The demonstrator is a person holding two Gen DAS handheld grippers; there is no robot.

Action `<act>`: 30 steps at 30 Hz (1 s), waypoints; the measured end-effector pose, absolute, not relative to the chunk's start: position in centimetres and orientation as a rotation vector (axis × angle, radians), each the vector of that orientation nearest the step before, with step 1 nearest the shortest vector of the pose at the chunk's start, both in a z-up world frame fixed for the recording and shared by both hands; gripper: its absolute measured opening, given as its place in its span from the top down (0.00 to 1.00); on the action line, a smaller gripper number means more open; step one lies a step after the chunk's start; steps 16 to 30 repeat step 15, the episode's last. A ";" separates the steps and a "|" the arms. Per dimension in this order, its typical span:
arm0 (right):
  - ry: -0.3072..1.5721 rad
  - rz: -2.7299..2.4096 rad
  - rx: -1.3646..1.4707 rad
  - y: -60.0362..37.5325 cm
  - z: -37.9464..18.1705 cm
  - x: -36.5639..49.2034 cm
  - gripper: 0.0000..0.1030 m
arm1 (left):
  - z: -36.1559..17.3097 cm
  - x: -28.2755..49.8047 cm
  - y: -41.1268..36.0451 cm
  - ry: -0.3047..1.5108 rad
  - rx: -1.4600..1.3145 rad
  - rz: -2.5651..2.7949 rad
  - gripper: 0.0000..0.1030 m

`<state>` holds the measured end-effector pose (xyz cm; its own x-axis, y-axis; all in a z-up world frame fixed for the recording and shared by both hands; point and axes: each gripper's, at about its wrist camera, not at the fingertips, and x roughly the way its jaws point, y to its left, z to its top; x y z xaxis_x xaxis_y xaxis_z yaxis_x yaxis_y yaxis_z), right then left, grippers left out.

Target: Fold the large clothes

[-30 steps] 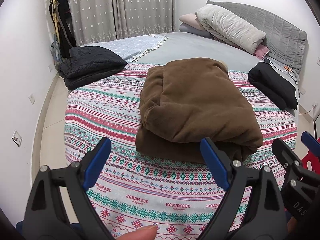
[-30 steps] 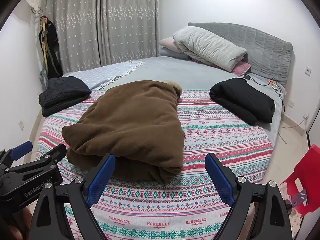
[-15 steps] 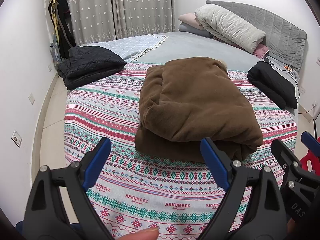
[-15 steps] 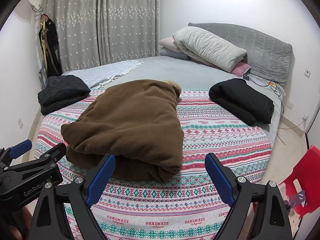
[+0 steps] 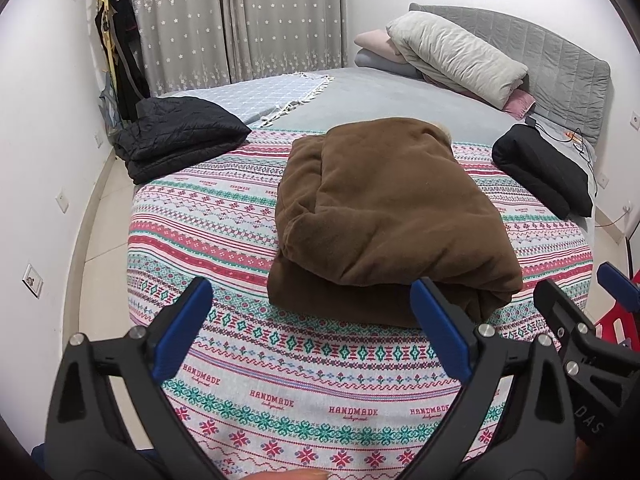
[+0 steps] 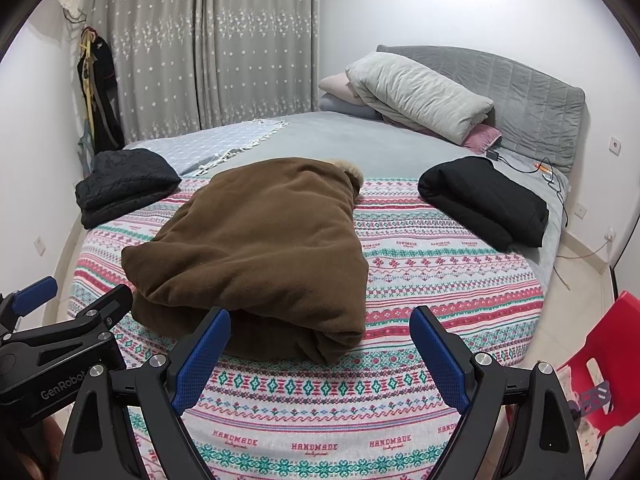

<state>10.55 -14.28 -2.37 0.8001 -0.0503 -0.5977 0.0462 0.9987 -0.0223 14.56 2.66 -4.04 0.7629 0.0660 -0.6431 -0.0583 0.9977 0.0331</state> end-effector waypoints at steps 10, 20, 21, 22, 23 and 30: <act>0.642 -0.054 -0.008 -14.3 -2.4 10.6 0.11 | -4.2 14.6 2.4 0.710 0.011 0.056 0.04; 0.644 -0.055 -0.009 -14.3 -2.4 10.6 0.11 | -4.3 14.7 2.4 0.719 0.009 0.056 0.04; 0.644 -0.055 -0.009 -14.3 -2.4 10.6 0.11 | -4.3 14.7 2.4 0.719 0.009 0.056 0.04; 0.644 -0.055 -0.009 -14.3 -2.4 10.6 0.11 | -4.3 14.7 2.4 0.719 0.009 0.056 0.04; 0.644 -0.055 -0.009 -14.3 -2.4 10.6 0.11 | -4.3 14.7 2.4 0.719 0.009 0.056 0.04; 0.644 -0.055 -0.009 -14.3 -2.4 10.6 0.11 | -4.3 14.7 2.4 0.719 0.009 0.056 0.04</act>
